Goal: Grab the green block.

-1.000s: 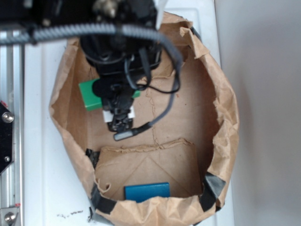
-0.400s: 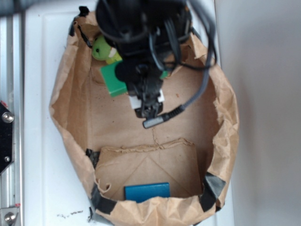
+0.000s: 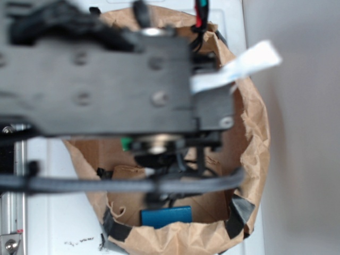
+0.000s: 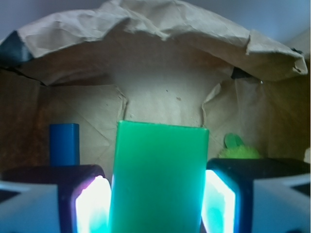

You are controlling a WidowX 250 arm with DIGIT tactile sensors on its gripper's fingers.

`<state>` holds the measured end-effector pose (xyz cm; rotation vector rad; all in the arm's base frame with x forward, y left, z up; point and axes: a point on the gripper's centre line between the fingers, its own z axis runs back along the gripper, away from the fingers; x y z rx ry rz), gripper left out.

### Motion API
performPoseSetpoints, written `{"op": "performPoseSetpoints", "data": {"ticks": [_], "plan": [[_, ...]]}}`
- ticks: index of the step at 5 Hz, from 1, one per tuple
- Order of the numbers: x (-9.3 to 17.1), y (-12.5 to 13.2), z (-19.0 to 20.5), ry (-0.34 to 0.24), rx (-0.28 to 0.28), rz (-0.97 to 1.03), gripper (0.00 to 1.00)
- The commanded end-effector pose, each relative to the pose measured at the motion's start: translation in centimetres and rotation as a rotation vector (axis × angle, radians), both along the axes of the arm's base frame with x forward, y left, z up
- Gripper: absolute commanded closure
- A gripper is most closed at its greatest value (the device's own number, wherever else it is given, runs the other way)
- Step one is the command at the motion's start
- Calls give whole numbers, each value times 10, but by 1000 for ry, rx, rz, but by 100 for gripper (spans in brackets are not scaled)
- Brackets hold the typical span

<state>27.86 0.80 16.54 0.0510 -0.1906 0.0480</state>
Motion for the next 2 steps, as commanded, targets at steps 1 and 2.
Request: {"op": "performPoseSetpoints", "data": {"ticks": [1, 2], "plan": [[4, 15, 32, -10, -97, 6, 100], [4, 19, 29, -29, -42, 14, 100]]}}
